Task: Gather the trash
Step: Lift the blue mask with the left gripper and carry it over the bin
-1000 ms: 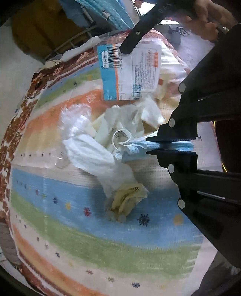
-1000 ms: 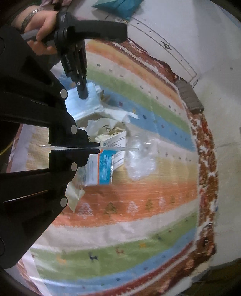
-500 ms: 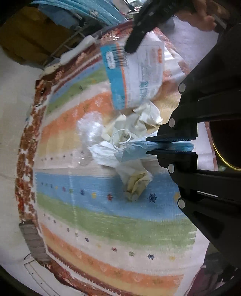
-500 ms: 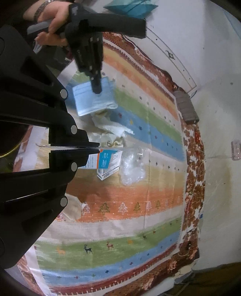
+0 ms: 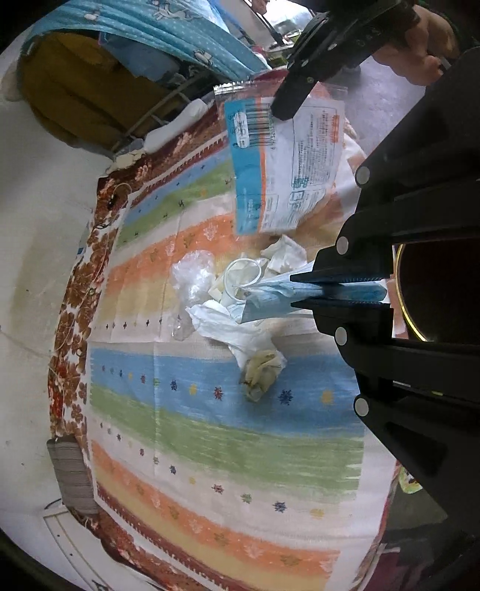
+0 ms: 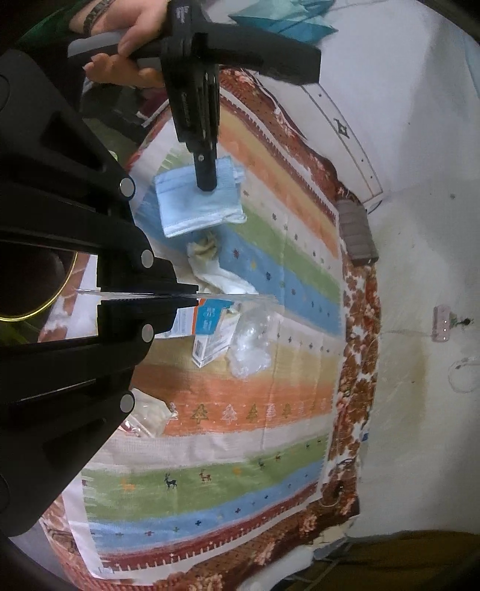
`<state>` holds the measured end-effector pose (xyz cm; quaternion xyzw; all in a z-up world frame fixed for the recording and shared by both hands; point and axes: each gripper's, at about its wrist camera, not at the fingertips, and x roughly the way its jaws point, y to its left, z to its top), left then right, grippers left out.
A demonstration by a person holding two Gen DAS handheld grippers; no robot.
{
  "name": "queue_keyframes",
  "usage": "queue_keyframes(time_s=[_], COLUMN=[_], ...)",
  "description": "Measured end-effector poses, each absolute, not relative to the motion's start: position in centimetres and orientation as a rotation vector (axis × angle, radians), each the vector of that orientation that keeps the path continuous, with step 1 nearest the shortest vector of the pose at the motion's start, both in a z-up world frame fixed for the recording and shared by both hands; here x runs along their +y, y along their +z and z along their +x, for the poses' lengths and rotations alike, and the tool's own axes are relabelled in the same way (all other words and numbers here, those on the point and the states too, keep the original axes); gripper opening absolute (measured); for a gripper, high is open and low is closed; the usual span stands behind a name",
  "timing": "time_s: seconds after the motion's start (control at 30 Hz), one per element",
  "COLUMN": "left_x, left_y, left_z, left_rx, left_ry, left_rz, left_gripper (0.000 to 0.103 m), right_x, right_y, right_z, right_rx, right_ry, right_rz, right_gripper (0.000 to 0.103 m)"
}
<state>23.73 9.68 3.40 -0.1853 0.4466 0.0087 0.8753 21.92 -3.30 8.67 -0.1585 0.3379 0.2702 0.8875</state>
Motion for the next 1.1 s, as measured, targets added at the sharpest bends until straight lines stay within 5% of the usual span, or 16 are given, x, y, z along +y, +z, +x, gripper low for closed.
queue_keyframes(time_s=[0.33,1.1], left_x=[8.0,3.5], left_y=[5.8,3.2], left_z=[19.3,10.5], left_rx=[0.826,0.854], left_ry=[0.027,0.026], left_rz=[-0.385,-0.345], left_gripper=[0.006,0.006], right_x=[-4.4,-7.0], right_y=[10.1,4.2], right_z=[15.6,10.0], right_rx=[0.575,0.734], right_ry=[0.595,0.597], right_rz=[-0.351,-0.405], right_gripper=[0.001,0.001])
